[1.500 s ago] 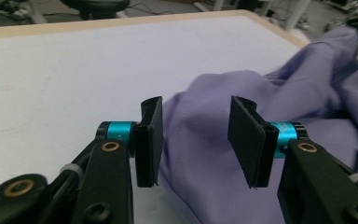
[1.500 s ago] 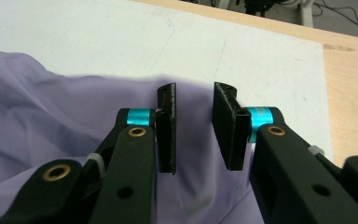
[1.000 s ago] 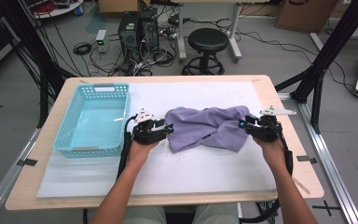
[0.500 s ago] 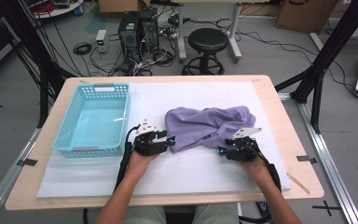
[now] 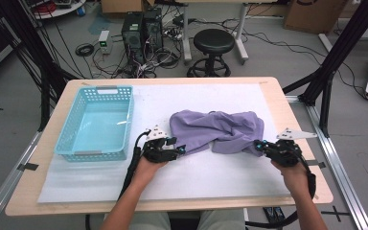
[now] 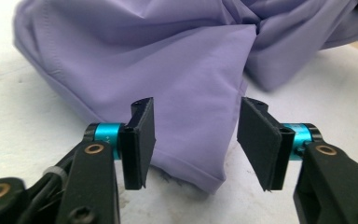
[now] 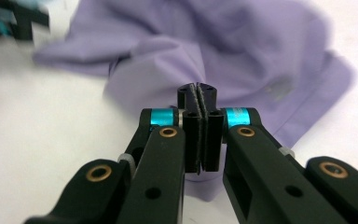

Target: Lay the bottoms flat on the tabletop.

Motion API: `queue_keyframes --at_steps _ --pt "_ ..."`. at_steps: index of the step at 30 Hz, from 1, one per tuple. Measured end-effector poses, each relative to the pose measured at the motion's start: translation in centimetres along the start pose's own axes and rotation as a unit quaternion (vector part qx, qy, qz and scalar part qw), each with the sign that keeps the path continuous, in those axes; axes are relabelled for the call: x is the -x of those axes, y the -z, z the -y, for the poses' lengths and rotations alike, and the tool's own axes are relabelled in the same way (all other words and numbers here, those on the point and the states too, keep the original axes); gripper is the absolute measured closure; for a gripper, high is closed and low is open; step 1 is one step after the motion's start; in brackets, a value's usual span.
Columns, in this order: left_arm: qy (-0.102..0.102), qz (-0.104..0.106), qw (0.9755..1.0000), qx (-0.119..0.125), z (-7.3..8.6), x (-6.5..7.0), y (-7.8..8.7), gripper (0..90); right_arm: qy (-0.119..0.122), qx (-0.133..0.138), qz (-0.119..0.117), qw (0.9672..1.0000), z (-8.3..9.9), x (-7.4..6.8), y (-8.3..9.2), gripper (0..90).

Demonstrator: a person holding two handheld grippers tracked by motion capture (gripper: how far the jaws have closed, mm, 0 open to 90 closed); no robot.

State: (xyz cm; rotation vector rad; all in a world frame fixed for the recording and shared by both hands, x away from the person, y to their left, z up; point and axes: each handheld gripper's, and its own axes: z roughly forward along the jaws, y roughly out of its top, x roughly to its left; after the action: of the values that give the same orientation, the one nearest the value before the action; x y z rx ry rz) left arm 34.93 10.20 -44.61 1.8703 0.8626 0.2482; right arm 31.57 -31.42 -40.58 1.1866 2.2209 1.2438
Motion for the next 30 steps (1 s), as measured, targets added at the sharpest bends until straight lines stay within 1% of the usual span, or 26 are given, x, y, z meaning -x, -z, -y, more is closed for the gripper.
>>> queue_keyframes --at_steps 1,2,3,5,6,7,9,10,11,12,13,14,15,16,17,18,19,20,21,22,23,25,26,28,29,30 --pt "0.004 0.004 1.0 0.001 0.0 0.1 -0.2 44.9 -0.011 0.017 0.0 0.9998 0.0 0.5 0.7 89.8" --pt "0.005 0.009 0.9999 -0.006 0.0 0.1 -0.5 43.8 -0.018 0.025 0.0 0.9995 0.0 0.7 1.1 89.8" --pt "0.003 0.008 0.9998 -0.019 0.0 0.1 -0.8 42.6 -0.021 0.032 0.007 0.9992 0.0 0.9 1.5 89.8" --pt "0.004 -0.002 0.9992 -0.04 -0.1 0.2 -1.3 42.5 -0.029 0.023 0.027 0.9989 0.0 1.4 1.8 89.2" --pt "0.002 -0.008 0.9987 -0.051 -0.2 0.2 -1.5 42.5 -0.03 0.016 0.039 0.9987 0.0 1.5 1.8 86.7" --pt "-0.002 -0.01 0.9982 -0.059 -0.3 0.3 -1.6 42.5 -0.032 0.008 0.052 0.9981 0.0 1.5 1.7 81.1" --pt "-0.013 -0.02 0.9958 -0.088 -0.4 0.5 -2.2 43.0 -0.038 0.012 0.064 0.9971 -0.1 1.3 1.5 69.4" --pt "-0.019 -0.025 0.9954 -0.09 -0.5 0.6 -2.3 44.1 -0.038 0.016 0.064 0.9971 -0.1 1.2 1.5 68.4" --pt "-0.028 -0.033 0.9948 -0.092 -0.6 0.7 -2.4 47.9 -0.035 0.019 0.062 0.9972 -0.2 1.0 1.5 66.5" --pt "-0.03 -0.043 0.9945 -0.091 -0.6 0.7 -2.4 53.5 -0.033 0.023 0.062 0.9973 -0.3 0.8 1.4 65.5" --pt "-0.03 -0.048 0.9943 -0.091 -0.6 0.6 -2.4 60.5 -0.027 0.026 0.054 0.9978 -0.5 0.5 1.2 65.4" --pt "-0.019 -0.049 0.9947 -0.089 -0.6 0.4 -2.3 66.4 -0.023 0.027 0.05 0.9981 -0.6 0.3 1.1 64.9" --pt "-0.012 -0.044 0.995 -0.088 -0.6 0.2 -2.2 76.9 -0.014 0.026 0.045 0.9985 -0.8 -0.1 0.9 64.4" --pt "-0.002 -0.039 0.9956 -0.086 -0.6 -0.1 -2.1 85.3 -0.01 0.025 0.04 0.9988 -0.9 -0.3 0.7 64.1" --pt "0.009 -0.032 0.9963 -0.08 -0.6 -0.3 -2.0 86.4 -0.004 0.023 0.03 0.9993 -1.0 -0.6 0.4 63.3" --pt "0.02 -0.021 0.9973 -0.067 -0.6 -0.6 -1.6 86.9 0.004 0.021 0.018 0.9996 -1.1 -0.9 0.1 63.3" --pt "0.02 -0.021 0.9973 -0.067 -0.6 -0.6 -1.6 86.9 0.004 0.021 0.018 0.9996 -1.1 -0.9 0.1 63.3" --pt "0.035 -0.003 0.9985 -0.042 -0.7 -0.8 -0.8 86.9 0.028 0.008 -0.03 0.9991 -1.0 -1.8 -1.0 60.4" --pt "0.035 -0.003 0.9985 -0.042 -0.7 -0.8 -0.8 86.8 0.035 0.006 -0.04 0.9986 -1.0 -1.9 -1.2 59.1" --pt "0.045 0.011 0.9988 -0.018 -1.0 -1.2 0.3 86.4 0.044 -0.002 -0.054 0.9976 -0.9 -2.4 -1.8 59.0" --pt "0.047 0.012 0.9988 -0.013 -1.1 -1.4 0.8 86.3 0.051 -0.007 -0.056 0.9971 -0.9 -2.7 -2.2 59.0" --pt "0.049 0.011 0.9987 -0.002 -1.2 -1.8 1.4 86.2 0.054 -0.014 -0.06 0.9966 -1.0 -3.1 -2.8 58.7" --pt "0.049 0.011 0.9987 -0.002 -1.2 -1.8 1.4 86.3 0.055 -0.015 -0.061 0.9965 -1.1 -3.3 -3.2 58.7" --pt "0.064 0.016 0.9971 0.037 -1.4 -2.4 2.2 86.4 0.053 -0.013 -0.06 0.9967 -1.3 -3.6 -3.7 58.7" --pt "0.064 0.016 0.9971 0.037 -1.4 -2.4 2.2 86.4 0.053 -0.012 -0.06 0.9967 -1.4 -3.7 -4.0 58.7" --pt "0.071 0.03 0.9941 0.076 -1.6 -2.7 2.9 86.5 0.052 -0.012 -0.06 0.9968 -1.5 -3.8 -4.2 58.8"
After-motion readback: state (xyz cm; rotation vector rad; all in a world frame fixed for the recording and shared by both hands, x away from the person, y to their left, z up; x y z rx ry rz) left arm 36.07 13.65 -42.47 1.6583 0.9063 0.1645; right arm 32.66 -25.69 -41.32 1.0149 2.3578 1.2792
